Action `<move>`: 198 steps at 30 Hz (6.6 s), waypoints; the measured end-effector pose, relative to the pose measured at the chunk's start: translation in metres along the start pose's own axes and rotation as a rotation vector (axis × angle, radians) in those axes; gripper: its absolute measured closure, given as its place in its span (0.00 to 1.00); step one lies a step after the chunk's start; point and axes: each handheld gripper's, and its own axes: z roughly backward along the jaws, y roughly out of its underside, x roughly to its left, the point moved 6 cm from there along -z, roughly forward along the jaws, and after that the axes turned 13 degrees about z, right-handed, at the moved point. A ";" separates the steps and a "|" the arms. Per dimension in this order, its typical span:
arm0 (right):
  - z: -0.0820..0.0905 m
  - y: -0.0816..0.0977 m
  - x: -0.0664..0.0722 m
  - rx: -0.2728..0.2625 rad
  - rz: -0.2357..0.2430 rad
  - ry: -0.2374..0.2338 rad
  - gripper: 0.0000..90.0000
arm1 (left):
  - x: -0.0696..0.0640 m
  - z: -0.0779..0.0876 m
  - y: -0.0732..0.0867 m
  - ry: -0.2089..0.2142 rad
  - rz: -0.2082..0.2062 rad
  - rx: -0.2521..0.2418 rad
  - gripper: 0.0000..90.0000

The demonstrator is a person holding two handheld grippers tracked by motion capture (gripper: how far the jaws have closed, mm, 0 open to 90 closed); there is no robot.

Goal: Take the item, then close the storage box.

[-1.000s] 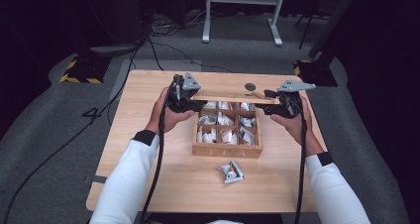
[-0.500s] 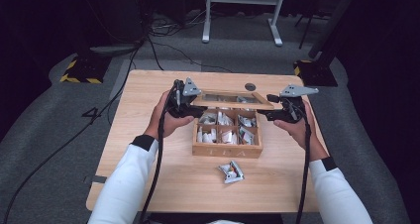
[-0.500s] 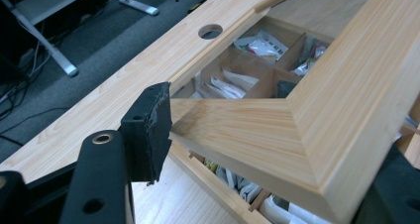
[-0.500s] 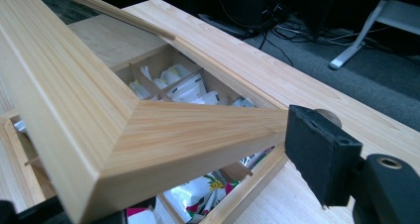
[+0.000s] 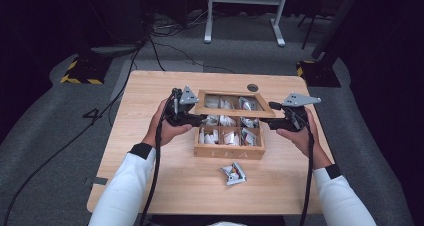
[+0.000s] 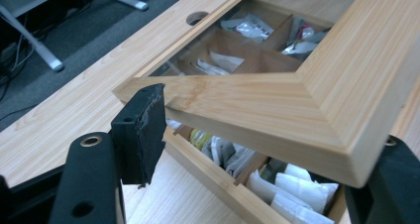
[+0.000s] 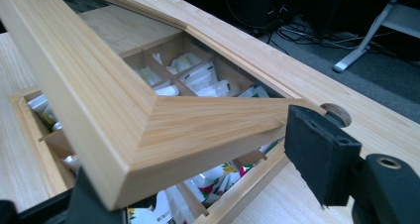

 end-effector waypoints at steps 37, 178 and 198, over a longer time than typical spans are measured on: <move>-0.004 0.022 0.022 0.089 0.039 -0.054 0.26 | -0.006 -0.007 0.031 -0.002 -0.052 0.046 0.33; 0.055 0.166 0.030 0.287 -0.015 0.006 0.29 | 0.020 0.046 0.185 -0.144 -0.053 0.232 0.21; 0.078 0.204 0.030 0.250 -0.180 0.076 0.24 | 0.029 0.061 0.219 -0.047 0.182 0.182 0.20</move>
